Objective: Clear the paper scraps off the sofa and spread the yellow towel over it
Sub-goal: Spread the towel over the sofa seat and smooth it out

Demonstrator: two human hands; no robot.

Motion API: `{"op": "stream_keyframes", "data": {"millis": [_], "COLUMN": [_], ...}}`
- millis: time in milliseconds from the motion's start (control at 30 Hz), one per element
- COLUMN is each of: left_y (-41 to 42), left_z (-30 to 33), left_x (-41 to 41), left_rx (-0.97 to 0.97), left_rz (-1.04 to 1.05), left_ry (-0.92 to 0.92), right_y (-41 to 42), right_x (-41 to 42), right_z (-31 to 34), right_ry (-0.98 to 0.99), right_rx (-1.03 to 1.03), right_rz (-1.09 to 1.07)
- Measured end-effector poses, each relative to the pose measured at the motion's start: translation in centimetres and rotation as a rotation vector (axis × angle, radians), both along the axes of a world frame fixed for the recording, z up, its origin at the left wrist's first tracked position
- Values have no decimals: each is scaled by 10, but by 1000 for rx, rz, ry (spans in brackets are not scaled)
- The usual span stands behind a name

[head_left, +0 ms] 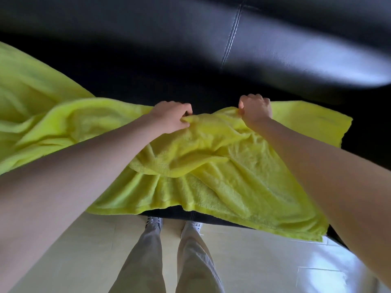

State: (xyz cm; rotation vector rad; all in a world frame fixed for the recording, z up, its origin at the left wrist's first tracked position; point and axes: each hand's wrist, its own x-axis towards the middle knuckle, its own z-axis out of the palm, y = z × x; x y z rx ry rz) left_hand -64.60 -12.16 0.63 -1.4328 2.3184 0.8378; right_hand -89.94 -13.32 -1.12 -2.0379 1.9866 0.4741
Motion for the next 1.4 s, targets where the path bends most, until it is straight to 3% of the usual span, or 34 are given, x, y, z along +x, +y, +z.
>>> {"op": "stream_keyframes", "data": {"millis": [67,133,200,233,300,367,400,500,600,767,900,1067,1167,1300,1400], "left_y": [8,24,45,58,85,99,100,87,61,36,41,47,49,46,47], "left_z": [3,17,26,23,13,5,2,-1,-8,-15,-18,-23,-24,-24,-29], "left_x": [-2,0,7,10,14,16,15,7,-4,-15,-21,-17,-14,-9,-12], "left_rx": [-142,-408,-573,-551,-278,33,66,-139,-356,34,-110,-232,-277,-171,-97], "left_rz": [62,112,15,-90,-296,-320,-262,166,416,197,-2,-80,-46,18,21], "left_ry": [181,413,563,591,480,221,203,359,283,183,74,75,156,345,307], "right_y": [5,11,18,21,27,33,36,47,56,62,60,55,52,44,35], "right_x": [-5,-12,-17,-20,-25,-28,-31,-37,-44,-47,-46,-42,-43,-47,-50], "right_z": [2,3,3,4,4,4,5,4,3,-3,-7,-13,-12,-6,0], "right_ry": [-1,-21,-73,-105,-157,-189,-195,-193,-136,-154,-196,-56,-70,-179,-307], "right_rx": [-55,-184,-301,-334,-345,-285,-234,-107,-48,57,44,1,-54,-111,-141], "right_rz": [13,-22,-82,-89,-17,114,165,214,144,-43,-182,-44,2,8,-5]}}
